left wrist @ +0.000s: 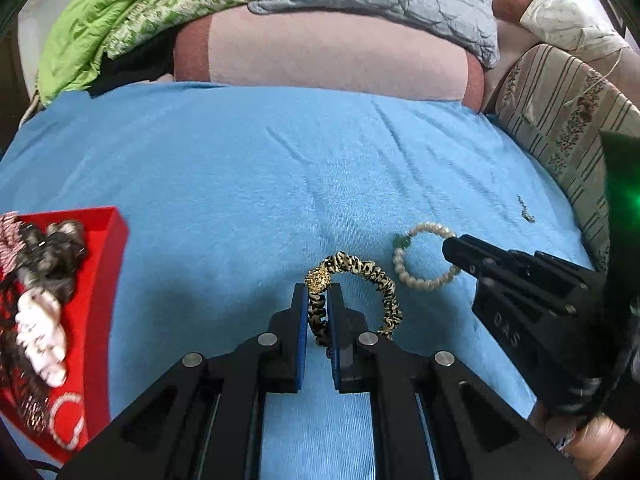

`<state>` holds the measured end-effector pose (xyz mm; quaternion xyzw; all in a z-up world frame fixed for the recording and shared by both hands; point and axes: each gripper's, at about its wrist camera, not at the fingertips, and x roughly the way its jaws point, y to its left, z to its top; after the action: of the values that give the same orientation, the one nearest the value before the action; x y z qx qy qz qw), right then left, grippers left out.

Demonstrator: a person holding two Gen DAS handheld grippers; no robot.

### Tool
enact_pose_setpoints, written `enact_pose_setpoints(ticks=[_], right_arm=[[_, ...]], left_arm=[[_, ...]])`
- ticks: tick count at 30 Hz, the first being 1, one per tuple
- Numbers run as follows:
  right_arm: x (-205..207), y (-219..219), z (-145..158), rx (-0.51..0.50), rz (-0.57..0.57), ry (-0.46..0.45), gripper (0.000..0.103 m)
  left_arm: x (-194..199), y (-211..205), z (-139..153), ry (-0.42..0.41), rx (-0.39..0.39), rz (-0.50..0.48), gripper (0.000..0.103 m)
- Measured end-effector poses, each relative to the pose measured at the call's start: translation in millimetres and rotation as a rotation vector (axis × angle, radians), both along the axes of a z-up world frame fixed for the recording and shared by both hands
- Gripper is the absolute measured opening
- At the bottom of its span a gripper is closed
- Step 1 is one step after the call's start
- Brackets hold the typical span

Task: Organize jewelry
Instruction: 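Grasp the leopard-print bracelet with the left gripper while the right gripper grasps the pearl bracelet, then carry the leopard-print and pearl bracelets over the red tray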

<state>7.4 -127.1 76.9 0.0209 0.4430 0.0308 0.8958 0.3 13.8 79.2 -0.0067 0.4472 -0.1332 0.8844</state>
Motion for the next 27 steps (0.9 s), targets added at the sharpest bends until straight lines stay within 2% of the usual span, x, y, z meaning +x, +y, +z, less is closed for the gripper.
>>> enact_pose_setpoints(ticks=[15,27], right_arm=[[-91.9,33.4,34.6,0.003,0.054,-0.044,0.011],[-136.8,54.3,49.5,0.002,0.077,-0.068,0.011]], left_arm=[[-86.1,32.7,39.1,-0.102,0.049,0.04,0.009],[-120.7,51.7,53.0,-0.135,0.064,0.079,0.009]])
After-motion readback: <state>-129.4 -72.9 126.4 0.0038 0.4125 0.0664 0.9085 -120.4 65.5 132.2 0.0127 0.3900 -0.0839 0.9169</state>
